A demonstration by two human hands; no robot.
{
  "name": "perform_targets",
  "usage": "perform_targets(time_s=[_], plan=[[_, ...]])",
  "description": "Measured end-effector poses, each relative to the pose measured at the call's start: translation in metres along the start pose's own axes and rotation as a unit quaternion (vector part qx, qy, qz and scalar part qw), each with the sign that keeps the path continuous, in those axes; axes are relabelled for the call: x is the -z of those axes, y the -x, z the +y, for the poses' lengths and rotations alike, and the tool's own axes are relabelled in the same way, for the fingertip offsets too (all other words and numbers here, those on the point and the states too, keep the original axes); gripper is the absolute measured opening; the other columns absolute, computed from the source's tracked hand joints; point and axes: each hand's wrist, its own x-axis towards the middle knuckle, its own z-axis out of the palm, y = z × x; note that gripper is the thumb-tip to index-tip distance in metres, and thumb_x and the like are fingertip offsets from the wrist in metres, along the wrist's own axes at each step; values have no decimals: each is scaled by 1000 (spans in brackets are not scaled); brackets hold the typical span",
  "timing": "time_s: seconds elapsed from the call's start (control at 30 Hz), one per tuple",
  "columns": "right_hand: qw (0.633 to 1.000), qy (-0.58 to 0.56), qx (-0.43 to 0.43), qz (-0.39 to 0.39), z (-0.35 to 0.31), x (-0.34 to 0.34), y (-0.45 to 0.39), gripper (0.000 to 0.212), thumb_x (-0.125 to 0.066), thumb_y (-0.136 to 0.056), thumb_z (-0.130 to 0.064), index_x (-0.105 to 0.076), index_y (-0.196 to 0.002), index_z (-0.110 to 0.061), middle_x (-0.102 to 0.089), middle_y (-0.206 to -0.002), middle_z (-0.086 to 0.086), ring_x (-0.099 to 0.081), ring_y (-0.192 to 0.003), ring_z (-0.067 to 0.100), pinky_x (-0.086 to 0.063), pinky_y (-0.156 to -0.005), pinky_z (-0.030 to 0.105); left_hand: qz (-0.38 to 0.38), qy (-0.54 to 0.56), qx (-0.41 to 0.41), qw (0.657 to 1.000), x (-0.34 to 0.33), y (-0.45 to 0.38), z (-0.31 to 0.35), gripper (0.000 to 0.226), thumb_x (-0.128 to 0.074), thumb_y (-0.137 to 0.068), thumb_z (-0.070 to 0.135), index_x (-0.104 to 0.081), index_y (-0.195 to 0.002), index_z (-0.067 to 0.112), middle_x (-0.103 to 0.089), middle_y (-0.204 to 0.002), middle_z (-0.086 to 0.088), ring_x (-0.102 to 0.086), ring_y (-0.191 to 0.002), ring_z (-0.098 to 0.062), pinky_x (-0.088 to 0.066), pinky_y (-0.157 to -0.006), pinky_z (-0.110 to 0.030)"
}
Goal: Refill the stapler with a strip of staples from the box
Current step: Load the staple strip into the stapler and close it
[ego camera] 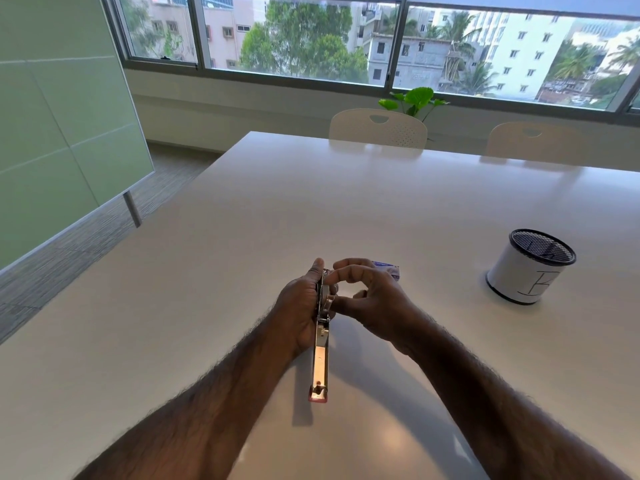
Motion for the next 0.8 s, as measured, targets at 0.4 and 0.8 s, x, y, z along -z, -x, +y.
perform_targets(time_s=[0.4, 0.8], plan=[[999, -43, -25, 0, 2, -5, 0, 20, -80, -77, -20, -71, -93, -28, -52, -128, -5, -49, -119, 16, -50, -98, 45, 12, -8, 3, 1000, 1, -1, 0, 37, -55, -95, 42, -63, -88, 7, -58, -56, -1, -50, -53, -14, -42, -53, -27], [1000, 2, -23, -5, 7, -3, -3, 24, -82, -75, -24, -69, -96, -25, -52, -124, -8, -50, -110, 10, -51, -88, 31, -15, 17, 28, 999, 4, -8, -2, 33, -56, -94, 41, -61, -85, 9, -57, -56, -1, -52, -42, -10, -45, -40, -21]])
